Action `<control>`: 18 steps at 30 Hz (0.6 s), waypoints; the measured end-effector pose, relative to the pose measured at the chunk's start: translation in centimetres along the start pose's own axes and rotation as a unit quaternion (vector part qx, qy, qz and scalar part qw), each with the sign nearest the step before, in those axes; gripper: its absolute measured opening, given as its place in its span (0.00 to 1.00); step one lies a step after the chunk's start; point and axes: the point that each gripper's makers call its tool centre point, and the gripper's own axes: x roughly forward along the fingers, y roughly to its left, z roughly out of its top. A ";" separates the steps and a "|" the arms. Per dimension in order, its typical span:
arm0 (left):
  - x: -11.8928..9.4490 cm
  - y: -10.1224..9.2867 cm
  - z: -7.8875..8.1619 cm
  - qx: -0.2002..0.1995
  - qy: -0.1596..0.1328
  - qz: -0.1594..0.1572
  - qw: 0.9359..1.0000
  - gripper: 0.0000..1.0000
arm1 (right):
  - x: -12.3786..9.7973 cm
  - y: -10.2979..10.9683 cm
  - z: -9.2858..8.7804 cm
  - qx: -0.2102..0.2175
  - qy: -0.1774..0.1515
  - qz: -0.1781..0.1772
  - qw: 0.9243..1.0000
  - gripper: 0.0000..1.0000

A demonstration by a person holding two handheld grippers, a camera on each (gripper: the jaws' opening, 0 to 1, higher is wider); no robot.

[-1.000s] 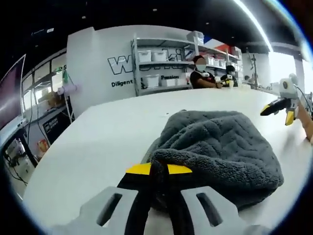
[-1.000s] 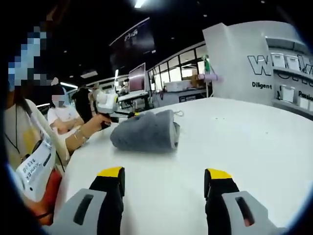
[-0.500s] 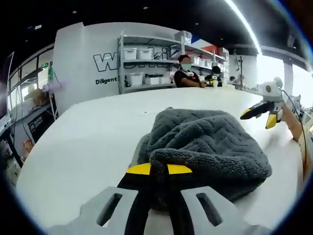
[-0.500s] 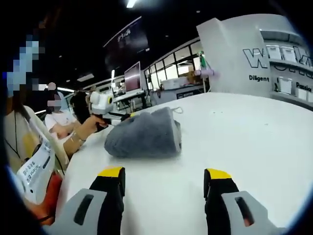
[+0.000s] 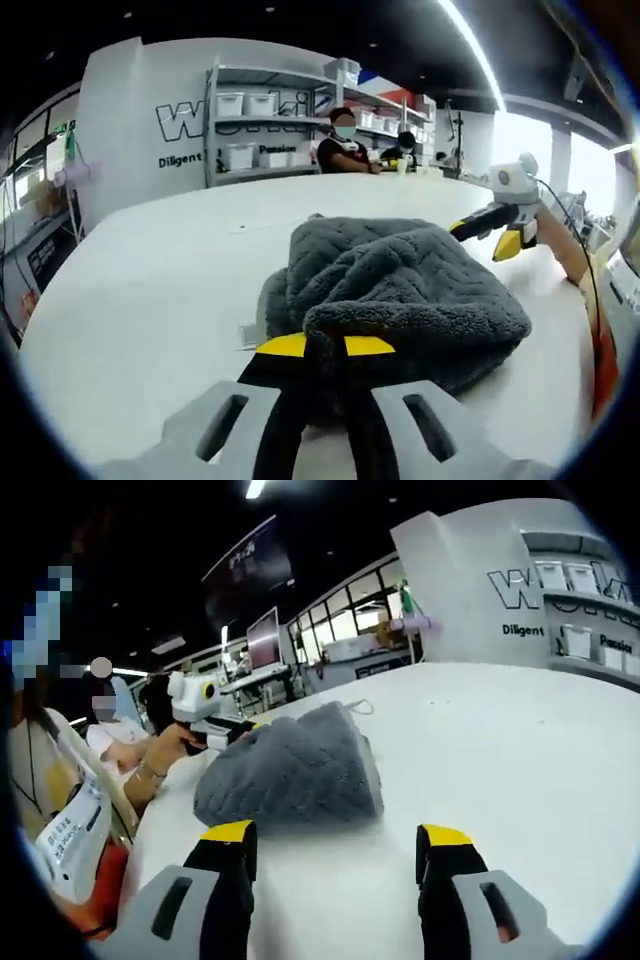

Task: Fold the towel on the table until its edges align and the towel forms a compact rectangular stack.

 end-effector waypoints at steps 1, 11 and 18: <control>0.1 -0.2 0.0 0.000 0.001 -0.003 1.000 0.09 | 0.0 -0.1 0.0 0.000 0.000 -0.002 1.000 0.64; 0.4 -3.9 -0.1 0.002 0.011 -0.065 0.998 0.11 | -0.1 -0.5 0.1 0.008 -0.001 -0.003 1.000 0.64; 0.5 -5.7 -0.3 -0.006 0.014 -0.100 0.995 0.12 | -0.1 -0.6 -0.1 0.008 0.001 -0.004 1.000 0.64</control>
